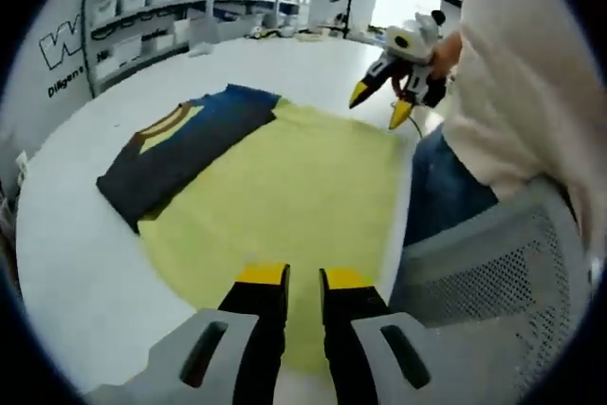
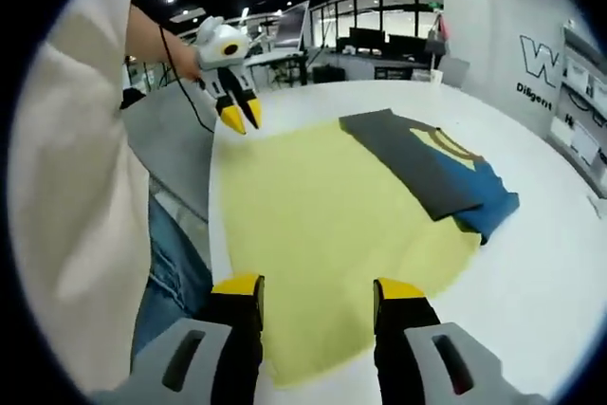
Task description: Fold the garment on the visible template until the final outline fits inside the template.
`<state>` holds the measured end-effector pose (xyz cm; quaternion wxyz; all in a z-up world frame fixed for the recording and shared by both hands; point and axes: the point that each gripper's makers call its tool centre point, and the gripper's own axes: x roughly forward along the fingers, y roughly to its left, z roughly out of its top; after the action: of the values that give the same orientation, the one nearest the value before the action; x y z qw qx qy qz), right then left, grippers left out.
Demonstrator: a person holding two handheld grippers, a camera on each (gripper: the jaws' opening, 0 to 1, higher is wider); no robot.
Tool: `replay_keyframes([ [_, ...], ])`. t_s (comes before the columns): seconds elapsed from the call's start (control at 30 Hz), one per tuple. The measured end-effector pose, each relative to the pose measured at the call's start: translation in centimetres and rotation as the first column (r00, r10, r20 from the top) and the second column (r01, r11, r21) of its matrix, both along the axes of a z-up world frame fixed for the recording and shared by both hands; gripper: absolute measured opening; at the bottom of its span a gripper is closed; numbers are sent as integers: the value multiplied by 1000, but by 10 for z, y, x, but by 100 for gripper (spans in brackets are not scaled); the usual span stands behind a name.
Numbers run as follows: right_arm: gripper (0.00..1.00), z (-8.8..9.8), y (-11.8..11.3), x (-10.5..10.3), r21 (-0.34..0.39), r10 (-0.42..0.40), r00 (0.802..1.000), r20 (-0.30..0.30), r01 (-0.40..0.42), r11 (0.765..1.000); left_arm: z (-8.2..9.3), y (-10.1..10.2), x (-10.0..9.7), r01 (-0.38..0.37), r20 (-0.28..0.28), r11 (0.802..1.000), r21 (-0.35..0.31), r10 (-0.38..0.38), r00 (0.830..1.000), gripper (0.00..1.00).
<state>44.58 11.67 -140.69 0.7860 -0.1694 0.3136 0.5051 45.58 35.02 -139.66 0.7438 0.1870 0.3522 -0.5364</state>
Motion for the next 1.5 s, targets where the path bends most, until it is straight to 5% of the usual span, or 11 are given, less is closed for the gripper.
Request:
replay_keyframes([
  [0.17, 35, -8, -2, -22, -32, 54, 999, -6, -54, 998, -15, 12, -18, 113, 8, 990, 84, -114, 993, 11],
  [0.5, 29, -21, -10, -50, -119, 134, 991, -3, -133, 984, -34, 34, -39, 207, -6, 963, 173, -209, 978, 11],
  [1.13, 16, -39, -37, -46, -218, 155, 988, 12, -149, 964, -48, 53, -35, 250, 30, 936, 248, -266, 964, 9],
  [1.27, 14, -44, -41, -45, -232, 177, 984, 18, -168, 958, -48, 55, -39, 289, 33, 917, 276, -309, 950, 11],
  [1.5, 9, -44, -44, -43, -246, 192, 981, 20, -181, 952, -49, 60, -35, 284, 22, 920, 269, -300, 954, 9],
])
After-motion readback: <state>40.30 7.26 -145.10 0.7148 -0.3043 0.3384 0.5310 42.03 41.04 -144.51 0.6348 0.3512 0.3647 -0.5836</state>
